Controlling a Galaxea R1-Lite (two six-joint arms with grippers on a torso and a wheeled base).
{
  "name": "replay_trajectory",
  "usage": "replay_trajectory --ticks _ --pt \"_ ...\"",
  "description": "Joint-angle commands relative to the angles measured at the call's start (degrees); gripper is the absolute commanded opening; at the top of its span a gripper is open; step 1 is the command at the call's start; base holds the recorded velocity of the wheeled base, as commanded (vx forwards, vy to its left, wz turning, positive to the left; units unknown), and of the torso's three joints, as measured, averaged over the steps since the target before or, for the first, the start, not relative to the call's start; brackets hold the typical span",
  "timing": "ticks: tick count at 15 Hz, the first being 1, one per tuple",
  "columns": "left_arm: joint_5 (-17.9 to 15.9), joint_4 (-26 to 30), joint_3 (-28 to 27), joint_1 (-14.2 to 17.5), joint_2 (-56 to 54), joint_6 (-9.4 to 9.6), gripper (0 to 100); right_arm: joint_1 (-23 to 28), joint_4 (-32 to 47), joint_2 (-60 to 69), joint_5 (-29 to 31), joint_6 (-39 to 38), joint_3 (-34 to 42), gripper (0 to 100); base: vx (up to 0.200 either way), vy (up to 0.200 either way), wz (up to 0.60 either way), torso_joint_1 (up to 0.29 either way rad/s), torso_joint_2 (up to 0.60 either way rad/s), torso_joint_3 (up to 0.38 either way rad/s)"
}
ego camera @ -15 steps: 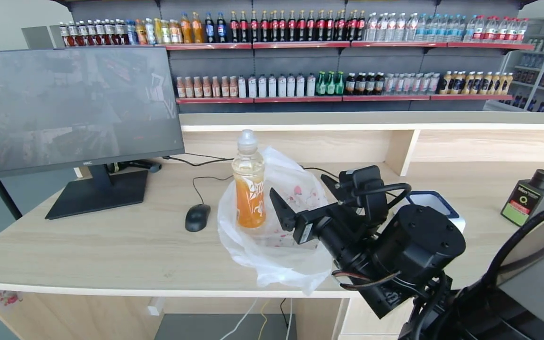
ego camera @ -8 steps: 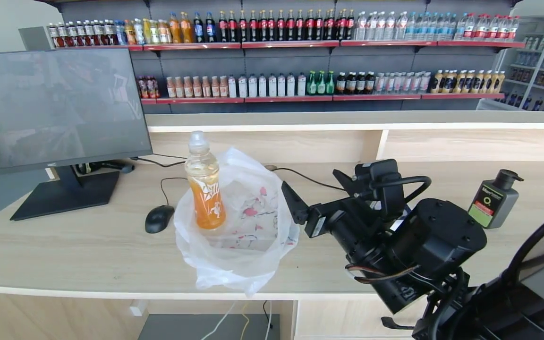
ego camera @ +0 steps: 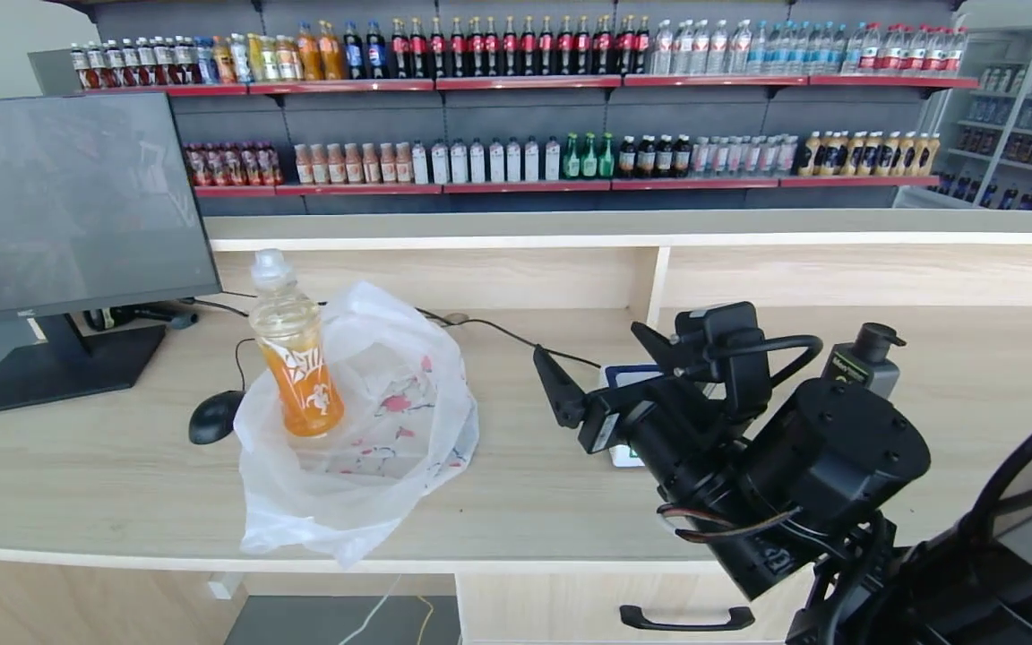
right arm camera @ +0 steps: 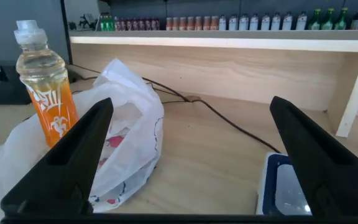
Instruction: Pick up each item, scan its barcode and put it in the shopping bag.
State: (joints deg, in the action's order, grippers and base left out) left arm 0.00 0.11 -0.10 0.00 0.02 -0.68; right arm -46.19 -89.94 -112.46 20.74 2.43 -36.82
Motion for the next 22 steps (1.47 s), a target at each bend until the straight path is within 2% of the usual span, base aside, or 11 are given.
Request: replay_trajectory --ticks 1,14,17,22 --pt "0.0 0.0 0.0 0.0 0.0 -0.02 0 0.0 -0.1 0.2 0.0 0.0 0.1 100 0.0 -0.2 0.0 0.002 0.0 -0.002" --pt "0.0 0.0 0.0 0.0 0.0 -0.02 0 0.0 -0.1 -0.4 0.0 0.0 1.0 100 0.0 -0.2 0.0 0.003 0.0 0.003" --pt "0.0 0.0 0.0 0.0 0.0 -0.02 0 1.8 -0.1 0.0 0.8 0.0 1.3 100 0.0 -0.2 0.0 0.002 0.0 0.004" --pt "0.0 0.0 0.0 0.0 0.0 -0.02 0 3.0 -0.1 2.1 0.9 0.0 6.5 100 0.0 0.0 0.0 0.0 0.0 0.0"
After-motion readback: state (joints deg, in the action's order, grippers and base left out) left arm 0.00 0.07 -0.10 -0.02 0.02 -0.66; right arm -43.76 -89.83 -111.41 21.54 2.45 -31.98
